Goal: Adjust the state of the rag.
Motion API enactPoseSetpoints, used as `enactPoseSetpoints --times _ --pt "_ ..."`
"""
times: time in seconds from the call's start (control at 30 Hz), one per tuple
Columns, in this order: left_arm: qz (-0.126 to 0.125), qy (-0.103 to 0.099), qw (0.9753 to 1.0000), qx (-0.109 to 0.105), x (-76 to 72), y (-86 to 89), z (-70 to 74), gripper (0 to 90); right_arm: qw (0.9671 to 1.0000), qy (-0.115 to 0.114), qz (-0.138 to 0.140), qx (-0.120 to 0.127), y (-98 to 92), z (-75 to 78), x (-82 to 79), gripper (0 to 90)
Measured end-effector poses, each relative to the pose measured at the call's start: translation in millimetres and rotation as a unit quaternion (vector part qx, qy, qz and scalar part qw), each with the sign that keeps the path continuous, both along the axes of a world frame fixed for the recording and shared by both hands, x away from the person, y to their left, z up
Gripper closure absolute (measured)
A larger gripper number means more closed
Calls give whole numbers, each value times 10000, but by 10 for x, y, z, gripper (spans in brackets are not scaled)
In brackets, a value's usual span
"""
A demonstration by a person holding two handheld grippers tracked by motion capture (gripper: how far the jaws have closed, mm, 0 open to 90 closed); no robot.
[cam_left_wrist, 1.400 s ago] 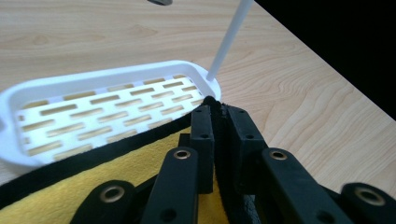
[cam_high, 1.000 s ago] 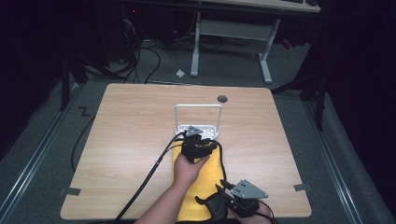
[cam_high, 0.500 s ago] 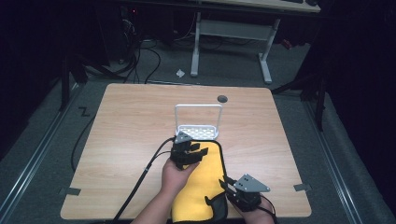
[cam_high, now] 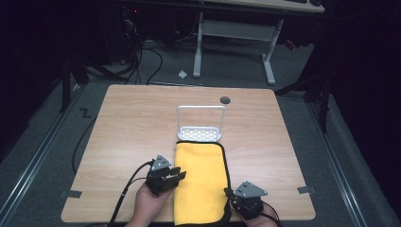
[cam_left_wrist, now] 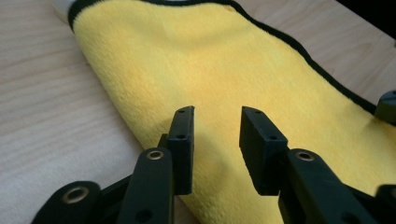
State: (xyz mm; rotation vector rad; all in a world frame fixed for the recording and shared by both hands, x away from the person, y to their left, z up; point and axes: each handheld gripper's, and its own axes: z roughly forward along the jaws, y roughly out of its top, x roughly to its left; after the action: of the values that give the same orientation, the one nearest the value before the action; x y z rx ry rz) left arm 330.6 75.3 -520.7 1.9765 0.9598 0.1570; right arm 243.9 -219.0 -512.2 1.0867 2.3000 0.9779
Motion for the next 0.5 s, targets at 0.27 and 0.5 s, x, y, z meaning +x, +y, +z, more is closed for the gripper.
enactPoseSetpoints --times 0.27,0.5 --pt "-69 25 9996 290 -3 -38 -72 713 9999 -38 -129 43 -78 5 -9 884" --pt "128 -22 9997 219 105 32 -38 725 9997 -94 -215 100 -2 45 432 847"
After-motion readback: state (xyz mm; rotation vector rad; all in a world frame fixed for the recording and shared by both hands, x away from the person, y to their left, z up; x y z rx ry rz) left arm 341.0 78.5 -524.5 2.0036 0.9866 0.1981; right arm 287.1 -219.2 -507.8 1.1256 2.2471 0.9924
